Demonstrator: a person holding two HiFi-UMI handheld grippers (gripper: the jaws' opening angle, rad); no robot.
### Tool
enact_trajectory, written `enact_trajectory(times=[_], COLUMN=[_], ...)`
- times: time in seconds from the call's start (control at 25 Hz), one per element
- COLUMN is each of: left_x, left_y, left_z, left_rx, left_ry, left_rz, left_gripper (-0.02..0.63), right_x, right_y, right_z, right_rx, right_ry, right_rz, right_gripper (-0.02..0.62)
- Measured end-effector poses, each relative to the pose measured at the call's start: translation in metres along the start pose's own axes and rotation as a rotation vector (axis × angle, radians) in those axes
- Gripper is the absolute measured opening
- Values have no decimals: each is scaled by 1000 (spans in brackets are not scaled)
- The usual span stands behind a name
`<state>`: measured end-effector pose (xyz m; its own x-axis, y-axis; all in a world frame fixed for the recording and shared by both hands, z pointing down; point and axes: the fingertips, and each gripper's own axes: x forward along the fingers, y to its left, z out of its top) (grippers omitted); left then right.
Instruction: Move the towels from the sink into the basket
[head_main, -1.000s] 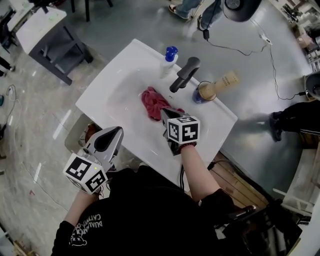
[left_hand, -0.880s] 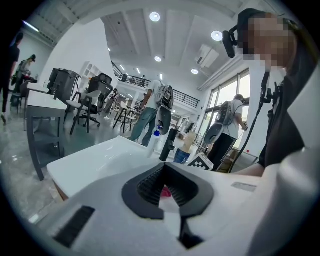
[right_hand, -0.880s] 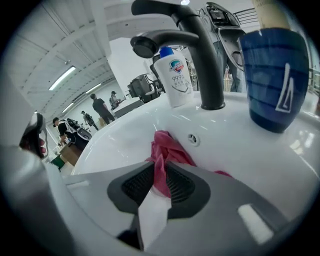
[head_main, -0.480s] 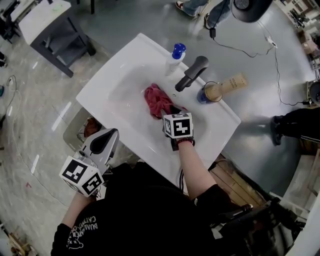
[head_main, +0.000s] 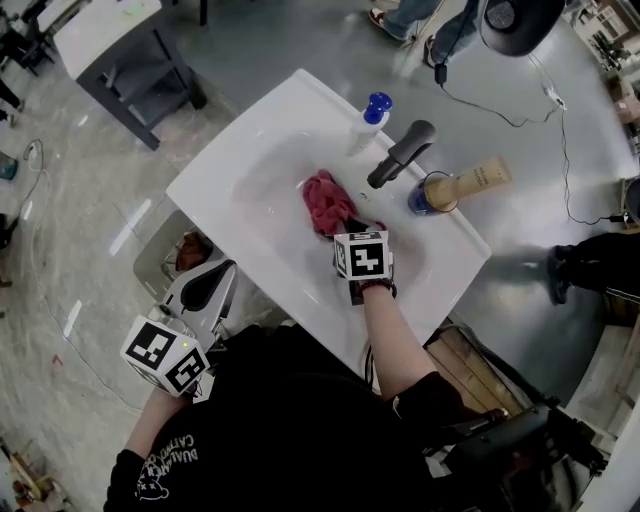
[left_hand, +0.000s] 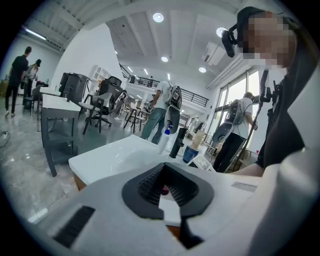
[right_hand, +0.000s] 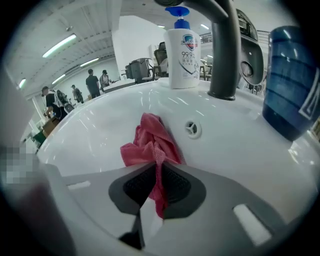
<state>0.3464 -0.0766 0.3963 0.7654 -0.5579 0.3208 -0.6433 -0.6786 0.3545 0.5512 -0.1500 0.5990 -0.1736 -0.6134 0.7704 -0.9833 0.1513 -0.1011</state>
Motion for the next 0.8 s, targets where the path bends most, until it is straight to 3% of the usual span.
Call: enact_trajectory(times=[0.2,0.4,0.8], left_x=[-2,-17,-81], left_y=[-5,-10,-1], left_z=[11,22,39], left_rx=[11,28,48], left_ry=[-29,-62,-135], left_rz=[-27,-72,-148], left_gripper=[5,5,6], right_x=[-20,-53,-142], right_y=[8,27,90], right_z=[13,32,87], right_rx=[123,144,100], right_ry=[-53,-138,-322], right_rz=[72,120,93], right_gripper=[41,40,38])
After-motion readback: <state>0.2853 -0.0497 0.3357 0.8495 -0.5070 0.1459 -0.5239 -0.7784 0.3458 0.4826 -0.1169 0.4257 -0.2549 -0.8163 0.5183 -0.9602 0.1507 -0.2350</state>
